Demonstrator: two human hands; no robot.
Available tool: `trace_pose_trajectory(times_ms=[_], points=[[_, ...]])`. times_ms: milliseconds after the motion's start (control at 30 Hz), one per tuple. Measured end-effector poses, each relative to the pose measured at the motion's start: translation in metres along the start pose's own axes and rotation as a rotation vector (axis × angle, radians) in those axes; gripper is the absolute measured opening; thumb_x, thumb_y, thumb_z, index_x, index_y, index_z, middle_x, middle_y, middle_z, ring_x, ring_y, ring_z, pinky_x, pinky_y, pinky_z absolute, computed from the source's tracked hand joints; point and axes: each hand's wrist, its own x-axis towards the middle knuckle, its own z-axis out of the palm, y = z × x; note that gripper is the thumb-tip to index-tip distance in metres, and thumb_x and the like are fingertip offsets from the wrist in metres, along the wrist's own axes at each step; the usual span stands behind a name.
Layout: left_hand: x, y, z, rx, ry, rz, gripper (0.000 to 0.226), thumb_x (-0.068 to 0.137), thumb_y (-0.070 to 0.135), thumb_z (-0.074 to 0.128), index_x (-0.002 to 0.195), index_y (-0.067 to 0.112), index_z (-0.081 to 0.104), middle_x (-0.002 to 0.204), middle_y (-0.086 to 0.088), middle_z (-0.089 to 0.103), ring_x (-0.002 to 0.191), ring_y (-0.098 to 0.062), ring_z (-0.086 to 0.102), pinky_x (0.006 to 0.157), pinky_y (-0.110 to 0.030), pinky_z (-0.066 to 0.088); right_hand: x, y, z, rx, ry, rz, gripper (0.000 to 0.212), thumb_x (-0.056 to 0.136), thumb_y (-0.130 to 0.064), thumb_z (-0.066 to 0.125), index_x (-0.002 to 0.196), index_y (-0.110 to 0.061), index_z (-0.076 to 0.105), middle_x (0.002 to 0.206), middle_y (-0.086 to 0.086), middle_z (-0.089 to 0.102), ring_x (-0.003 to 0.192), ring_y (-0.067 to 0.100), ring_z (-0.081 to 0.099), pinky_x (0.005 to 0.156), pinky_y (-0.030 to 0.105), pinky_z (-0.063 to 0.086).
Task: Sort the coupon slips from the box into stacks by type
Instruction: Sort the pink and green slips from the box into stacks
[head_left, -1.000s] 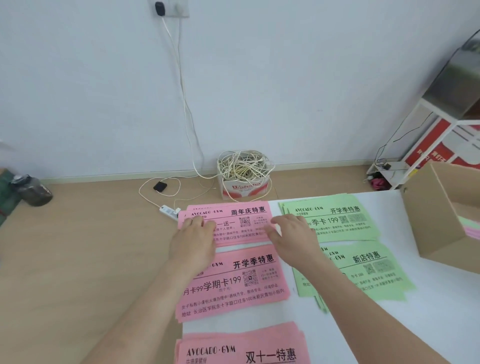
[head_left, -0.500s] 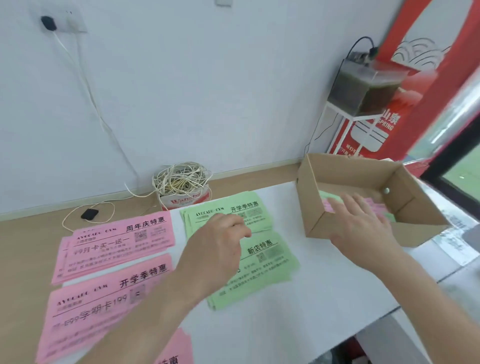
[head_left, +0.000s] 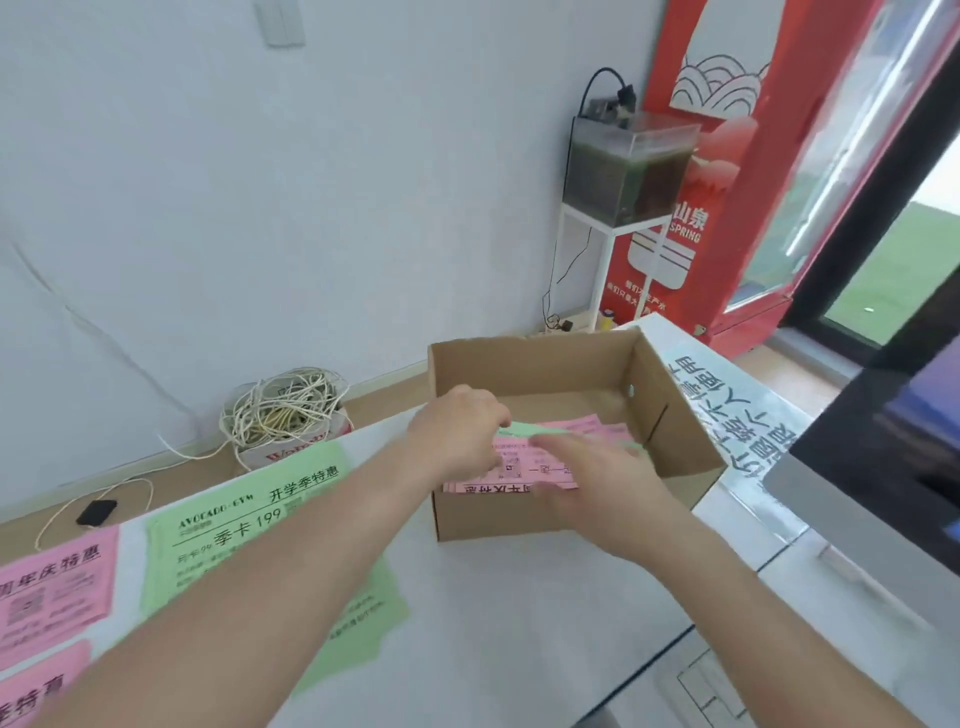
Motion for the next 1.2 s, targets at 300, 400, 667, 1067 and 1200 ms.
trace_pose_trajectory(times_ms=[300, 400, 667, 1067, 1200], points=[[0.091, 0.008, 0.042, 0.259, -0.513, -0.076, 0.117, 0.050, 0.056, 0.086, 0.142, 0.017, 0.024, 0.137, -0.008, 0.040, 0.128, -0.028, 0.035, 0.109, -0.048, 0.029, 0.115, 0.087, 0.007, -0.121, -0.556, 0.033, 0.108, 0.069, -0.051, 0.079, 0.151, -0.033, 0.012, 0.155, -0.004, 0.028, 0.140, 0.023, 0.030, 0.109, 0.054, 0.032], [0.095, 0.009, 0.043, 0.232, -0.541, -0.121, 0.119, 0.048, 0.055, 0.087, 0.141, 0.021, 0.022, 0.137, -0.009, 0.040, 0.131, -0.029, 0.034, 0.108, -0.055, 0.020, 0.132, 0.087, 0.020, -0.190, -0.575, -0.008, 0.111, 0.063, -0.048, 0.083, 0.149, -0.035, 0.014, 0.149, 0.002, 0.032, 0.138, 0.026, 0.028, 0.107, 0.056, 0.032], [0.093, 0.006, 0.029, 0.163, -0.295, -0.173, 0.032, 0.069, 0.031, 0.081, 0.086, 0.022, 0.055, 0.091, 0.003, 0.065, 0.085, -0.021, 0.058, 0.086, -0.043, 0.043, 0.141, 0.082, 0.013, -0.209, -0.413, -0.046, 0.026, 0.081, -0.027, 0.072, 0.105, -0.024, 0.060, 0.102, -0.006, 0.059, 0.106, 0.021, 0.054, 0.099, 0.053, 0.028], [-0.035, -0.001, -0.103, 0.052, 0.383, -0.187, 0.018, 0.073, 0.012, 0.060, 0.083, 0.024, 0.053, 0.059, 0.005, 0.053, 0.064, -0.022, 0.054, 0.054, -0.031, 0.042, 0.047, 0.023, -0.114, 0.157, 0.214, -0.095, 0.027, 0.082, -0.023, 0.070, 0.103, -0.033, 0.056, 0.084, -0.011, 0.064, 0.075, 0.015, 0.058, 0.064, 0.034, 0.052], [-0.114, -0.014, -0.109, -0.389, 0.059, -0.249, 0.028, 0.069, 0.018, 0.080, 0.083, 0.036, 0.065, 0.077, 0.019, 0.069, 0.076, -0.001, 0.064, 0.071, -0.028, 0.051, -0.007, -0.010, -0.115, 0.630, 0.034, -0.100, 0.039, 0.080, -0.011, 0.075, 0.103, -0.035, 0.055, 0.090, -0.018, 0.071, 0.080, -0.001, 0.067, 0.062, 0.022, 0.057]])
